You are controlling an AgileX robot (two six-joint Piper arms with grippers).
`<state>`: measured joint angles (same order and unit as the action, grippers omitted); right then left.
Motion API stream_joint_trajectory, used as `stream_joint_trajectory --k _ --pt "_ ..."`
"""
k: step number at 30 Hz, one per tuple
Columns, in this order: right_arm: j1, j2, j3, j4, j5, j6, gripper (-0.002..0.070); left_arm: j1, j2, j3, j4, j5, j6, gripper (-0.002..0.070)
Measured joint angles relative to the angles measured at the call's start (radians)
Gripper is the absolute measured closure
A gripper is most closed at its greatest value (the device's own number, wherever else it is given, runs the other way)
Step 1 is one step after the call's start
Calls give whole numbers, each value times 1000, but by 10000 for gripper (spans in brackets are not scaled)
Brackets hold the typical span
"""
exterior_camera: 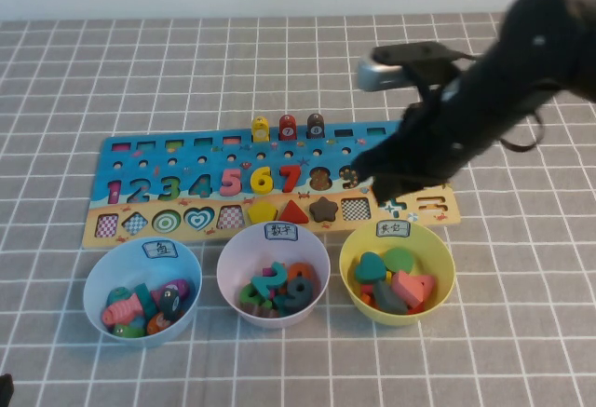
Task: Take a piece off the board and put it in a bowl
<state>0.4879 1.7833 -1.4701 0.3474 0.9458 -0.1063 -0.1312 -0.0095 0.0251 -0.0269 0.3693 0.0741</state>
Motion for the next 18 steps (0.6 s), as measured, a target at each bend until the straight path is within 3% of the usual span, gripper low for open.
stream_joint_trajectory --k 7,10,13,18 --pt "58 211 -283 -42 179 67 692 0 0 0 0 0 0 675" --pt "64 303 -416 -76 254 116 660 0 0 0 0 0 0 675" --pt "67 384 -539 -120 269 180 569 0 0 0 0 0 0 675" --pt "75 468 -650 -155 279 245 350 0 0 0 0 0 0 675"
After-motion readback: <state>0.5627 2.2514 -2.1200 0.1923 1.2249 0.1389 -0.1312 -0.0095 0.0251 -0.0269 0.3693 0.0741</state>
